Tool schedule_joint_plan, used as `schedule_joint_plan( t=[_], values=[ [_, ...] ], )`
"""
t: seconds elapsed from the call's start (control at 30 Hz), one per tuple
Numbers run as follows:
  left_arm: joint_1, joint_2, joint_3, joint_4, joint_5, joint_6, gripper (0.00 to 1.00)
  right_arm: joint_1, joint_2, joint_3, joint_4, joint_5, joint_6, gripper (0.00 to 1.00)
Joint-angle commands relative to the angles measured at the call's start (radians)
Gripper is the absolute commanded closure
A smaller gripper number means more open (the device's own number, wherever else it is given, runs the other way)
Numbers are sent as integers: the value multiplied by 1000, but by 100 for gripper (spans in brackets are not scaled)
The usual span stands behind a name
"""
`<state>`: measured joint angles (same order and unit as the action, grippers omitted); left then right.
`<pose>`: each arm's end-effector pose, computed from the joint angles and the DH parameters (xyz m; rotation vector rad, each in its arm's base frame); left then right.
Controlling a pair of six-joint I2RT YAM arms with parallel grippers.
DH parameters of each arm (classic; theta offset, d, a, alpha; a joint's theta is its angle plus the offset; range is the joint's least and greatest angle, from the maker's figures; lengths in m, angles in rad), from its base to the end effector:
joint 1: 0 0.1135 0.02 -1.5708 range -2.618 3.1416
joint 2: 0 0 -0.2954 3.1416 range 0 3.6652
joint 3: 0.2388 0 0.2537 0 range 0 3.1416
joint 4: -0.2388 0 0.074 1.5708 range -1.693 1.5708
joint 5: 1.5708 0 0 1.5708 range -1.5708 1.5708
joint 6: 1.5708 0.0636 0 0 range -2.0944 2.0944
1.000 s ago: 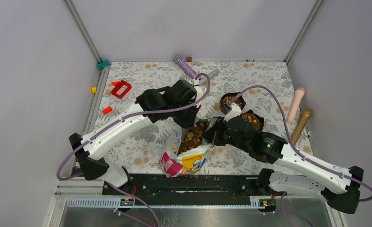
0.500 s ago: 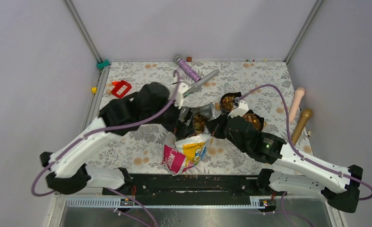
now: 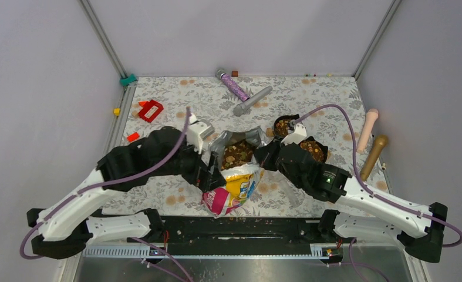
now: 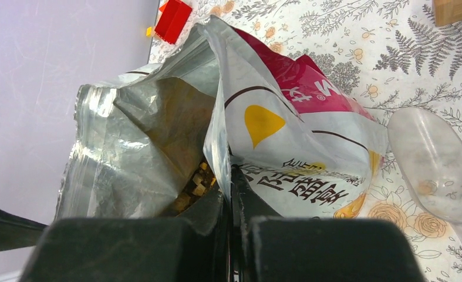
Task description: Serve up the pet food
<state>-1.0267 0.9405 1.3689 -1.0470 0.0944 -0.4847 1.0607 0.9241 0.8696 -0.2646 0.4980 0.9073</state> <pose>0.0762 -0.1375 0.4295 0.6847 2.2503 -0.9124 0.1314 0.1726 0.3550 0.2043 1.9371 0.8833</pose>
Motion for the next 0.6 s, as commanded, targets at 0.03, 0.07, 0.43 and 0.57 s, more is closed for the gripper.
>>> schedule_joint_plan(
  t=[0.03, 0.07, 0.43, 0.57],
  values=[
    [-49, 144, 47, 81, 72, -3, 12, -8, -6, 60, 207, 137, 8, 98],
    [-61, 168, 59, 79, 58, 5, 15, -8, -9, 64, 202, 139, 5, 98],
    [-137, 209, 65, 13, -80, 19, 57, -9, -29, 64, 180, 171, -16, 96],
    [-143, 195, 61, -14, -138, 23, 91, -8, -37, 86, 169, 120, -122, 90]
  ],
)
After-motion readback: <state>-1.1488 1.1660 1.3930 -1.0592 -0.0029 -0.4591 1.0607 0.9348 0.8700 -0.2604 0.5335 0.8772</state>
